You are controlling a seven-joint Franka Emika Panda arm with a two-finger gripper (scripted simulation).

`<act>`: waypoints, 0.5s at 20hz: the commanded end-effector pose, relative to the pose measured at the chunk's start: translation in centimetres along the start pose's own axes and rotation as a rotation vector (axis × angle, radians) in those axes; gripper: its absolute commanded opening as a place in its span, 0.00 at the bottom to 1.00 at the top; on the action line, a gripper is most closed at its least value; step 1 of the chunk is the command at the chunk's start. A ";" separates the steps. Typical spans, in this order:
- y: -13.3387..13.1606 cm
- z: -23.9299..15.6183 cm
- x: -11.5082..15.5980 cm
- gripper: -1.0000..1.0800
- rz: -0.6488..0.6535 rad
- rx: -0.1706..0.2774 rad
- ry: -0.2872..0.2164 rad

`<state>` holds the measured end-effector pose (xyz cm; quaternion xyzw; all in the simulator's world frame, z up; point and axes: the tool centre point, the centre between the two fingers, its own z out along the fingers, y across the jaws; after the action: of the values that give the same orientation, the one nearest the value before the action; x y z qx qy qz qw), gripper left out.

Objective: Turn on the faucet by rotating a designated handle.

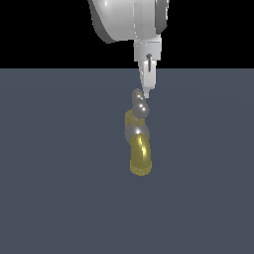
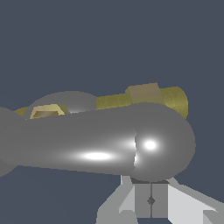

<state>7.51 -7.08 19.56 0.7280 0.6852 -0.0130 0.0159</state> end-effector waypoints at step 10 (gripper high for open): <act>-2.7 -0.4 8.2 0.00 -0.071 0.004 0.028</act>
<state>5.91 -4.61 19.57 0.7296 0.6836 -0.0110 0.0185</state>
